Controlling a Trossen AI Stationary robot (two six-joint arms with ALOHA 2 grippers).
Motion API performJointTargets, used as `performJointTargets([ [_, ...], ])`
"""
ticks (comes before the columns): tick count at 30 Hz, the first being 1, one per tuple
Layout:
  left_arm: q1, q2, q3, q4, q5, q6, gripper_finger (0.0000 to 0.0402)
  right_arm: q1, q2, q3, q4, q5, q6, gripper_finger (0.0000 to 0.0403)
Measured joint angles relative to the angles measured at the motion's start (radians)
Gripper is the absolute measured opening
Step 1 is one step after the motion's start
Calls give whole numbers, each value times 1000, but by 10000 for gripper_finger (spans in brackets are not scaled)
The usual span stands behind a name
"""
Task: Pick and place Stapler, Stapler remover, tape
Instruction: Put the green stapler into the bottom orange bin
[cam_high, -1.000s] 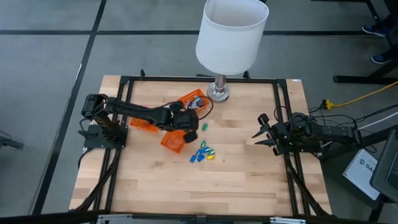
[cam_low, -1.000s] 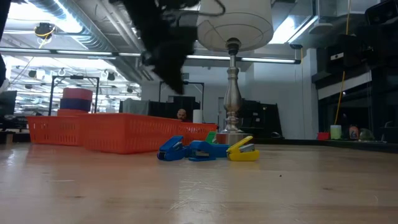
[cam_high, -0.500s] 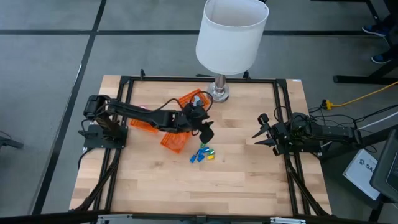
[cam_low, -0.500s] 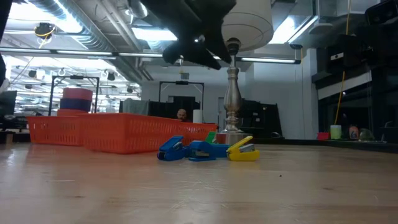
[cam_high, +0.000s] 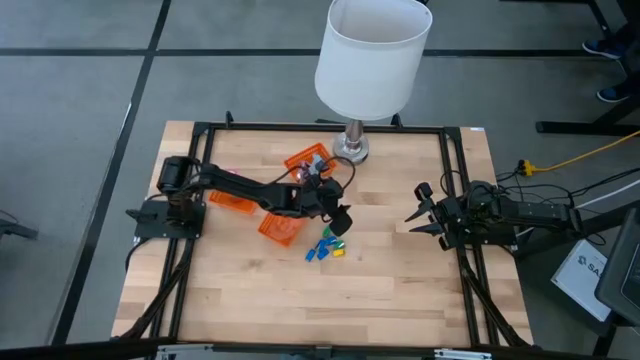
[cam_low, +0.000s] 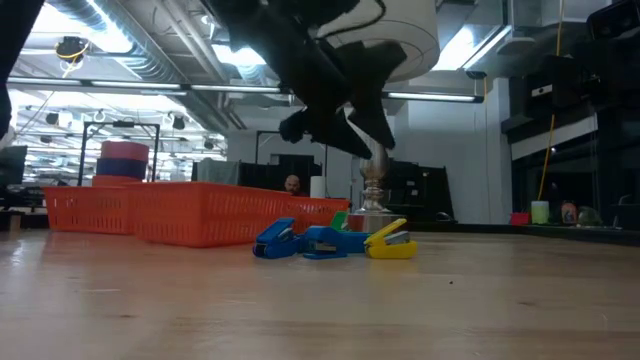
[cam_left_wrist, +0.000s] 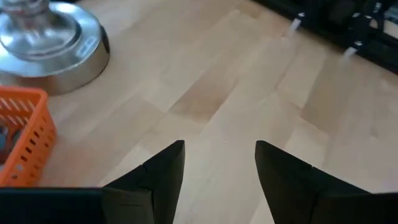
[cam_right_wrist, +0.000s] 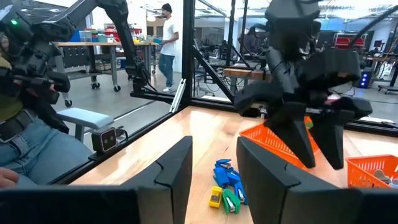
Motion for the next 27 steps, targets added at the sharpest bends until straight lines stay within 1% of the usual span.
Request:
performJointTargets([
  [5, 7, 27, 1, -66, -7, -109, 193, 0, 0, 0, -1, 0, 0, 129],
  [10, 30, 26, 1, -175, -60, -194, 193, 0, 0, 0, 0, 0, 0, 129],
  [12, 42, 26, 0, -208, -58, -216, 193, 0, 0, 0, 0, 0, 0, 129],
  [15, 54, 27, 0, -234, -7, -224, 193, 0, 0, 0, -1, 0, 0, 129],
  [17, 56, 40, 0, -228, 5, -231, 193, 0, 0, 0, -1, 0, 0, 129],
  [27, 53, 58, 0, -249, -9, -233, 194, 0, 0, 0, 0, 0, 0, 129],
])
